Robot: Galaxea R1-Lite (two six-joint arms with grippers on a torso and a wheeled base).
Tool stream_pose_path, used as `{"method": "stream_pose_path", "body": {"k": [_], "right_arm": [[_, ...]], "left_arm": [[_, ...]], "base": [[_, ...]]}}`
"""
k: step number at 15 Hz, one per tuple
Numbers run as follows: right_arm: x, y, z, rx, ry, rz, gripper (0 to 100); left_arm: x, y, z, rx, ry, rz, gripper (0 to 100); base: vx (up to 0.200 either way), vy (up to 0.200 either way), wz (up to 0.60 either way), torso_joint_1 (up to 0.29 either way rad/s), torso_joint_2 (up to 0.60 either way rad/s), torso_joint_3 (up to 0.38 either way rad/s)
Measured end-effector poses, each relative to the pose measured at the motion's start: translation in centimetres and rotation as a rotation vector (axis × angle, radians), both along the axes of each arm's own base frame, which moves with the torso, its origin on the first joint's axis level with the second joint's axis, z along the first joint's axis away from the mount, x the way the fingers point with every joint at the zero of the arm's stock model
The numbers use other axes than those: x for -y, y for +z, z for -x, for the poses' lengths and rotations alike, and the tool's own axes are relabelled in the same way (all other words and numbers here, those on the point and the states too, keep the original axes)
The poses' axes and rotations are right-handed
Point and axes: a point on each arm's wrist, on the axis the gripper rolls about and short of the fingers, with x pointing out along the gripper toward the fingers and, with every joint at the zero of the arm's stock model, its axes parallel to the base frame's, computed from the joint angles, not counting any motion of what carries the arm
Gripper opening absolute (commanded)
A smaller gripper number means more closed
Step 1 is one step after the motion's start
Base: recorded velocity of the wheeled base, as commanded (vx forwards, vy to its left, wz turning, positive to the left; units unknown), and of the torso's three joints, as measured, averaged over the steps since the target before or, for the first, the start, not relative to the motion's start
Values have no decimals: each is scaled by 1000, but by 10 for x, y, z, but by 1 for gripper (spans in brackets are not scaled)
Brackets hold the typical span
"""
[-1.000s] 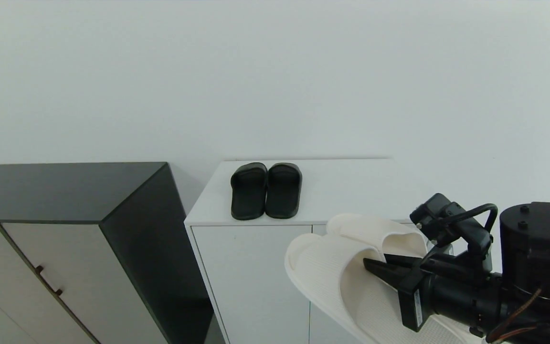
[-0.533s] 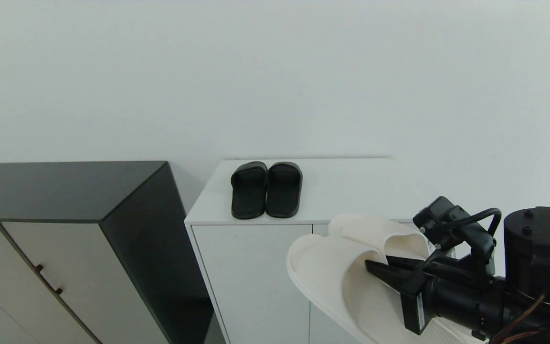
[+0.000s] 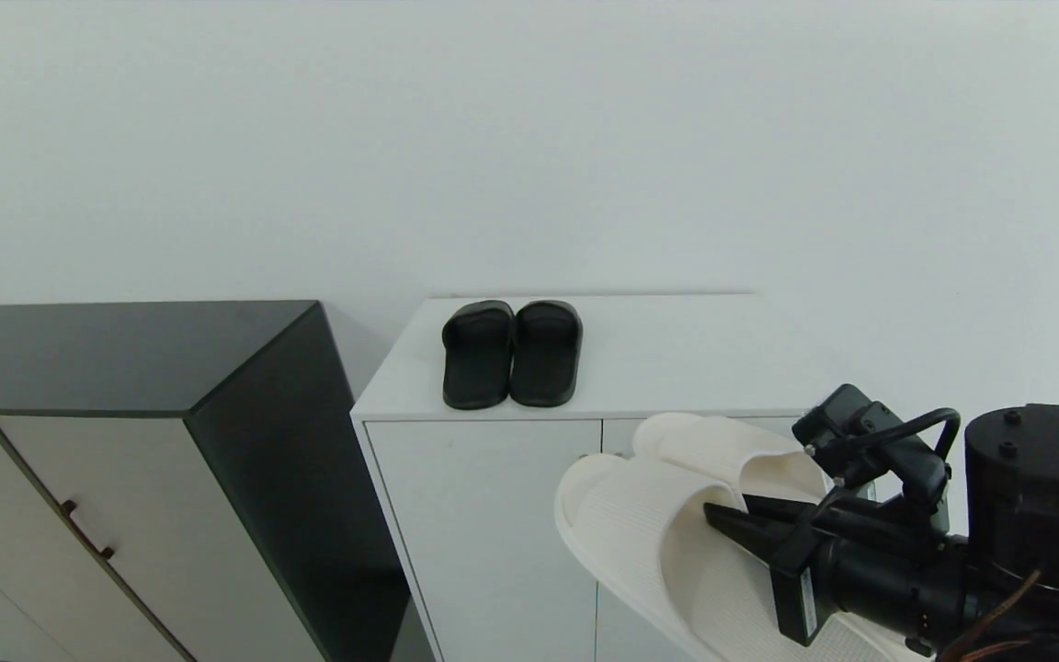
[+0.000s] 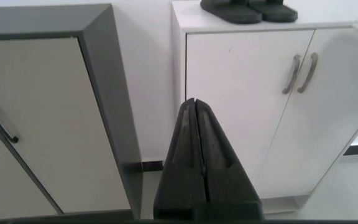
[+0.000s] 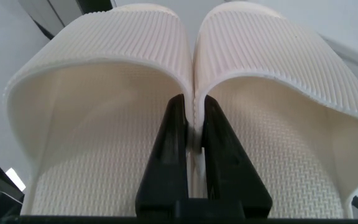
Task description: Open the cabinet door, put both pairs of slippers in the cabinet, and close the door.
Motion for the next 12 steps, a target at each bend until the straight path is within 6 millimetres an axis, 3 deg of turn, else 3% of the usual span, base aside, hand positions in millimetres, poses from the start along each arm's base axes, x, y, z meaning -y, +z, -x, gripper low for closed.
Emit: {"method": "stream_pose_path", "body": {"k": [7,8,12], "right_arm": [[0,-6,-1,-16,-1,18,0],[0,-7,0,-17,-1,18,0],[0,-8,0,-21,1,23,0]], "left_arm": [[0,0,0,0,2,-1,0],[0,0,0,0,2,-3,100],[0,0,0,0,2,-3,100]], "base": [[0,0,0,-216,533,313],[0,0,0,-203,500,305],[0,0,0,-183,499,317]]}}
